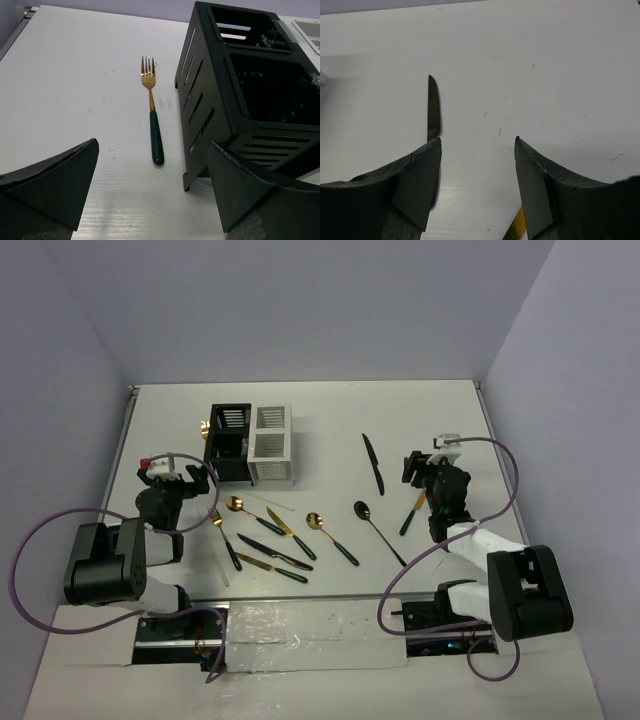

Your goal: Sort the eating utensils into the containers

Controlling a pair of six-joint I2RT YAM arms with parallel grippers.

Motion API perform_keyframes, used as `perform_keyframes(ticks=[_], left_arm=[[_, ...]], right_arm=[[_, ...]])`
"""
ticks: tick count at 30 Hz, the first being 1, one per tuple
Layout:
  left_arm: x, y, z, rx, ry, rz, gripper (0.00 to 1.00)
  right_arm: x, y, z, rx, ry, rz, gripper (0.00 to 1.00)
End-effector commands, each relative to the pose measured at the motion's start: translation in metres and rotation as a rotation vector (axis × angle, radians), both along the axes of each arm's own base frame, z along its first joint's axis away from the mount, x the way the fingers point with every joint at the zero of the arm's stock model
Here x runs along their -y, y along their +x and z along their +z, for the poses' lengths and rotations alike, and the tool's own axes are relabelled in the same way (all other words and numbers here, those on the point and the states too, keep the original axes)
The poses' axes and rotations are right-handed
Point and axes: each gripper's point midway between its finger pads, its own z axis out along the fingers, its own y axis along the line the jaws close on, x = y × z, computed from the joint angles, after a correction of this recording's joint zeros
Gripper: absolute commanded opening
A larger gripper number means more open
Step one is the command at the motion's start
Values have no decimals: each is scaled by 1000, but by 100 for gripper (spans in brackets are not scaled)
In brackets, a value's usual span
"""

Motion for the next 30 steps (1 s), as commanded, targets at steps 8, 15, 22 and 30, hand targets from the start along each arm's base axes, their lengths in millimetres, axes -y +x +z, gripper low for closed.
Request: perform_keyframes(ticks=[8,15,22,30], left_arm=[[3,9,21,68,7,-14,99],[12,4,28,69,20,-87,99],[13,1,71,67,108,-114,99],[7,0,89,-102,232,-155,99]], right_arm=[[-1,3,37,62,22,1,70],[-9,0,91,62,70,29,70],[-39,0,102,-154,49,142,70],[-66,14,-1,-737,-110,168,67]])
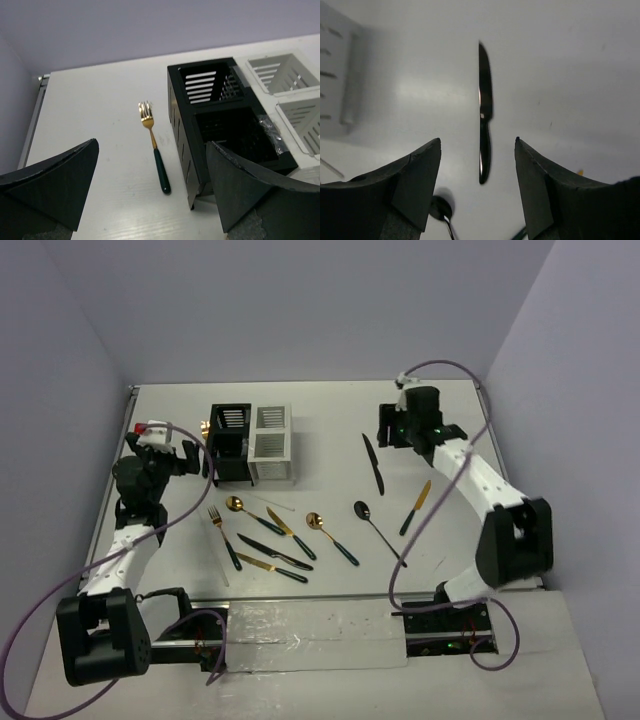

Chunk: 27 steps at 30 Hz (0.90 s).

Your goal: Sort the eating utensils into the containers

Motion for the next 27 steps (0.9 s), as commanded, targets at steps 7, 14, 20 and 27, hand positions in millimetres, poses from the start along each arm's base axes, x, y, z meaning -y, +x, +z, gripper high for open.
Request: perform_keyframes(ticks=[7,14,20,27], left_arm=[[-19,-13,-35,-209,28,38,99],[-17,-17,-45,-158,55,14,98],[-20,-17,-57,-167,43,29,98],[-24,-16,-53,-145,33,40,97]], right_arm=[[-18,-8,-104,-506,-190,65,74],[-14,-2,-143,-600,-264,51,69],[-22,-2,-163,-642,-282,73,68],[-23,5,-172,-663,-298,57,65]])
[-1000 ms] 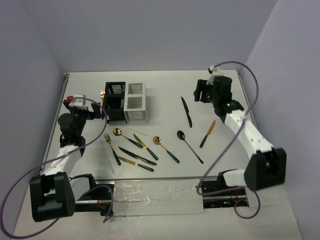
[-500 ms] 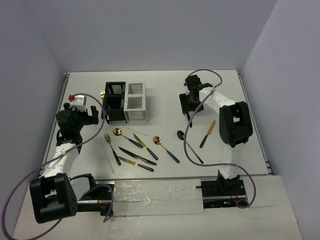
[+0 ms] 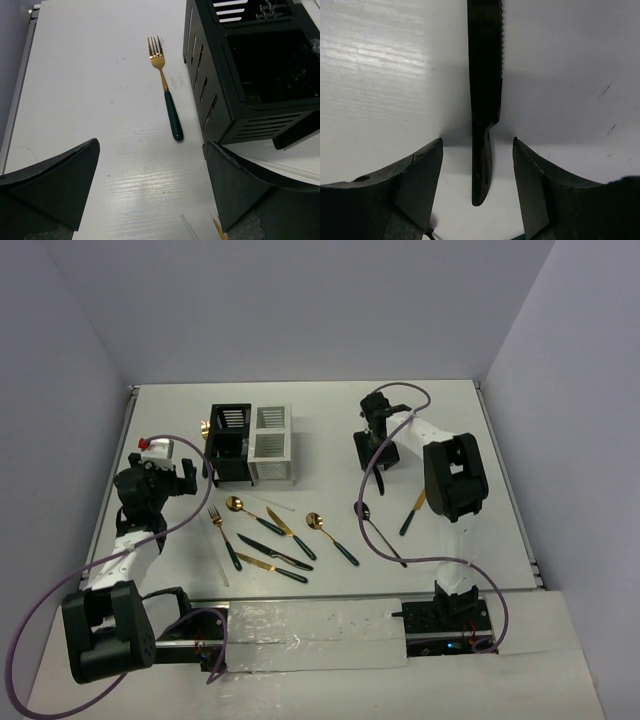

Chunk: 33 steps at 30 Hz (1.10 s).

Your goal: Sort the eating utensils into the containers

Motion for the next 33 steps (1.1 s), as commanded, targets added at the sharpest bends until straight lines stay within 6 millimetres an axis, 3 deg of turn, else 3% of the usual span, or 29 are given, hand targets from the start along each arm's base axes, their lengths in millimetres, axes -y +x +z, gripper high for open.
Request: perform_keyframes(ticks=[1,10,16,19,20,25,29,33], left_arm=[[-1,5,16,73,0,-9,97],[-1,5,17,74,-3,-16,97],[-3,6,17,68,-12,-16,97],[-3,5,17,72,-14,-19,97],[-3,5,18,74,-14,-19,97],[-5,4,18,77,-16,-17,97],[-5,3,19,82,-18,-20,97],[-5,3,19,82,-20,-19,97]], right_arm=[[-2,8,1,3,-26,0,64],[-4,7,2,4,-45,-13,44],[-2,3,5,7,-59,-18,43],[-1,3,4,10,-64,-17,36],[-1,3,2,8,-66,-19,30],[-1,6,-4,7,-71,-24,20],[2,9,-6,22,-85,-23,0],[3,12,0,50,-89,-12,0]])
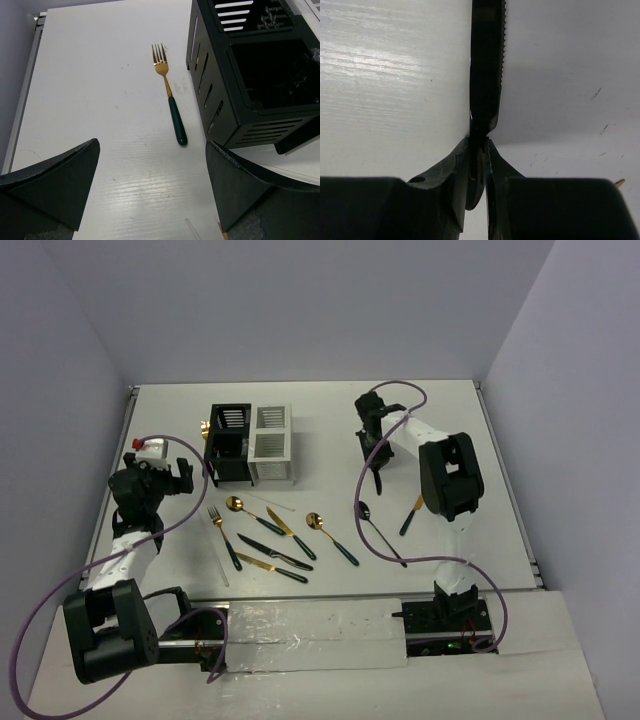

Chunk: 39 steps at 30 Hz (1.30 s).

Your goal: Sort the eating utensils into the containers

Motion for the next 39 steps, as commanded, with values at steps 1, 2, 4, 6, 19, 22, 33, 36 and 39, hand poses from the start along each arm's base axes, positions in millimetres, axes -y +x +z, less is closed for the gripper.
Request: perform_keyframes(ticks=[1,2,4,6,19,22,33,36,39], left_arm=[[2,1,11,48,-9,-17,97],[2,1,12,51,-9,-19,97],[2,1,12,51,-10,-18,97],[2,1,12,51,-12,-16,97],[0,2,11,45,-15,-13,97],[0,2,12,45,-15,-13,97],[0,2,11,44,-16,-19,97],[0,2,11,44,-16,-18,97],[0,3,11,39,-20,-17,97]], right_arm=[[4,0,2,37,-38,21,0],[2,7,6,84,-31,23,0],[3,5,18,145,-28,18,0],[-1,16,30,239,4,9,0],[-5,21,56,356,43,4,0],[-9,23,70,403,59,7,0],[-11,23,85,434,67,18,0],[-15,23,95,460,85,21,0],[-27,25,120,520,124,42,0]])
